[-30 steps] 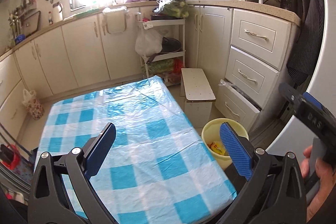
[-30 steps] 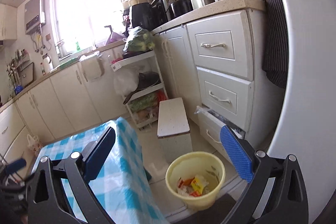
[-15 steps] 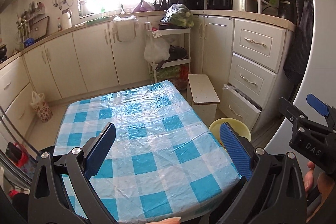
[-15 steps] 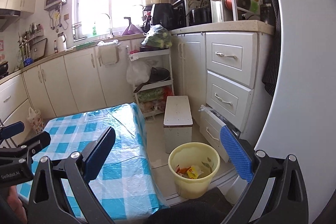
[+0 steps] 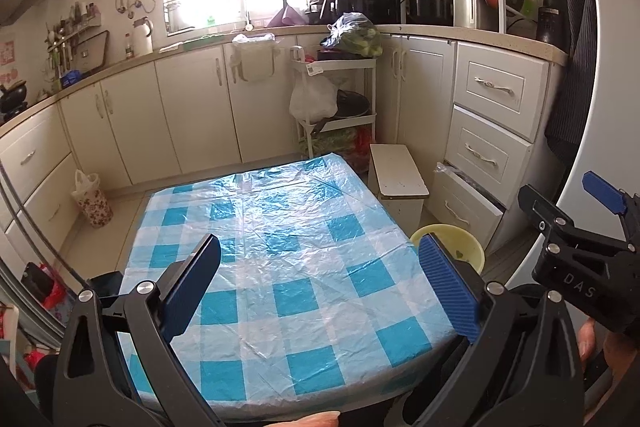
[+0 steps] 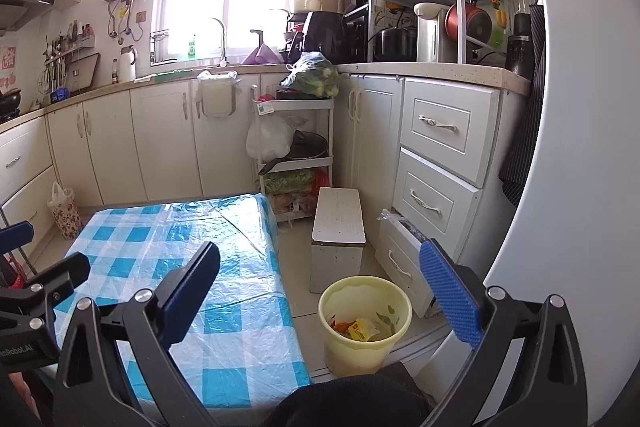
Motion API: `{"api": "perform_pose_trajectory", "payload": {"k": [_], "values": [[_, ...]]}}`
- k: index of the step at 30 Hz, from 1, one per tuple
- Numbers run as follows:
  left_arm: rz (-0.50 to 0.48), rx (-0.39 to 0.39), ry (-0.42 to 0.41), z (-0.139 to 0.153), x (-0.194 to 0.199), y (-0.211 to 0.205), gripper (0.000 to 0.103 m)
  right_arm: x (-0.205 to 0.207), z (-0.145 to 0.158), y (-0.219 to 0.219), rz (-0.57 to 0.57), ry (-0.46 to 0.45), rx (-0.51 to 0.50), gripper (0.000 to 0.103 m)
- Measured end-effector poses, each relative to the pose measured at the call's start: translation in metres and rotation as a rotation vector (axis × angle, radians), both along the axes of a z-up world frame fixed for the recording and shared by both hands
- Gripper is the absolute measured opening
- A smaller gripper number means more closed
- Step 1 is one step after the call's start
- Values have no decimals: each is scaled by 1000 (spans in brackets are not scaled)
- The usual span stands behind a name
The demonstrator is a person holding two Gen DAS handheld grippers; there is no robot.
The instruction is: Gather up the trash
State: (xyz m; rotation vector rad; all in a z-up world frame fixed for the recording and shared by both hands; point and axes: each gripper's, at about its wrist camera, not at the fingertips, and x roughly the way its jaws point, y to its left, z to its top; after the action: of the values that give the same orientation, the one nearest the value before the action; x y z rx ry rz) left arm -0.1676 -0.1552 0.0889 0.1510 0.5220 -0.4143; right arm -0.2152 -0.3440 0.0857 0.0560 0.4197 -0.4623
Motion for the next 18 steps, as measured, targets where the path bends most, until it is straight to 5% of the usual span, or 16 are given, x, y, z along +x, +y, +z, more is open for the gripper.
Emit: {"api": "perform_pose_trajectory", "payload": {"k": [18], "values": [[88, -32, 1, 1, 5, 29, 96, 5, -2, 21, 22, 17, -20, 96]]}}
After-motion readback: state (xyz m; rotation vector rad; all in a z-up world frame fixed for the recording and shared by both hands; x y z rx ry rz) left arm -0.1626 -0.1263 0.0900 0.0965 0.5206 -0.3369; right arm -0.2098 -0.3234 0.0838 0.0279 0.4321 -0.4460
